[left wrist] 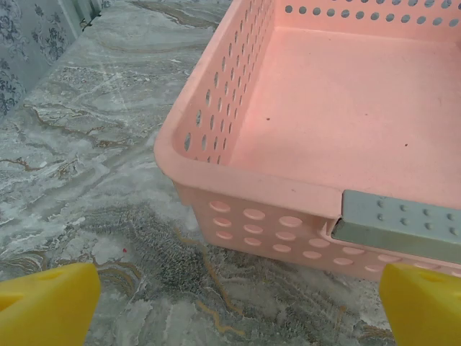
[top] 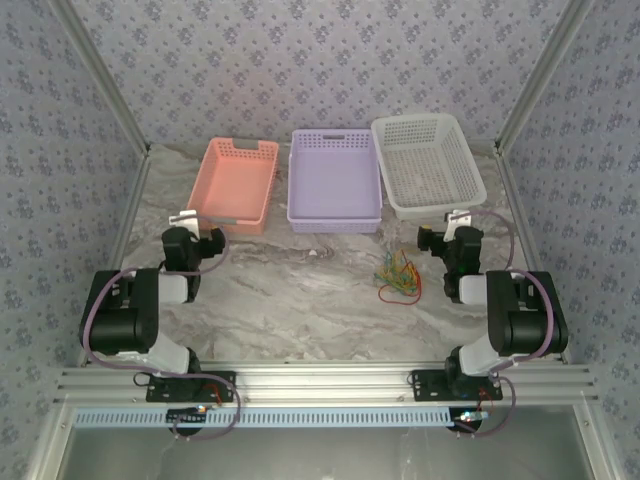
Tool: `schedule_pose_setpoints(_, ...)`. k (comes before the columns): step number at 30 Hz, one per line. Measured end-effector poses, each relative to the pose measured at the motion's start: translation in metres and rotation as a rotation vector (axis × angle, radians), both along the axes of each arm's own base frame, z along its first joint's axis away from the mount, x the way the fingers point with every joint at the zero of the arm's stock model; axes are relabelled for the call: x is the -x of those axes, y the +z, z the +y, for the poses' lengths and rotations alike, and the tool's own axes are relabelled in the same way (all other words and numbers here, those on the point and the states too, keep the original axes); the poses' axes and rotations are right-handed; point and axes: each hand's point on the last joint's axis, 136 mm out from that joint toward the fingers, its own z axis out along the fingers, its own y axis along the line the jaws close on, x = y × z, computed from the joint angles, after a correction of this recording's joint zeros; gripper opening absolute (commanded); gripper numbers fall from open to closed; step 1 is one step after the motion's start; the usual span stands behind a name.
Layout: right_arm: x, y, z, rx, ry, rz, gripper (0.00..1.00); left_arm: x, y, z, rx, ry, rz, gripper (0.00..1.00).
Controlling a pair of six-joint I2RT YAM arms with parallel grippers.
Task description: Untangle the cables
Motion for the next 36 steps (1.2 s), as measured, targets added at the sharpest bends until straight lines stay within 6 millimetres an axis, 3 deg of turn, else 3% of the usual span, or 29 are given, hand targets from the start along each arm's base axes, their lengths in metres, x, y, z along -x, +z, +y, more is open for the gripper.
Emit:
schedule_pose_setpoints(28,0.004,0.002,-0.006,0.02,-0.048,0.033,0.99,0.006,0.005,-0.006,-0.025,-0.006,0.022,0.99)
schedule_pose_setpoints(30,0.009,0.024,-0.01,0.027,-0.072,0.018,0.99,0.014,0.031,-0.022,-0.045,-0.035,-0.003,0.99)
schedule_pose_setpoints(31,0.012,0.048,-0.011,0.03,-0.083,-0.024,0.99,0.019,0.058,-0.036,-0.056,-0.065,-0.051,0.99)
schedule_pose_setpoints(33,0.02,0.107,-0.01,0.017,-0.096,-0.142,0.99,0.027,0.122,-0.061,-0.068,-0.12,-0.181,0.99)
schedule_pose_setpoints(36,0.038,0.228,-0.002,-0.055,-0.096,-0.351,0.99,0.051,0.243,-0.101,-0.029,-0.206,-0.389,0.99)
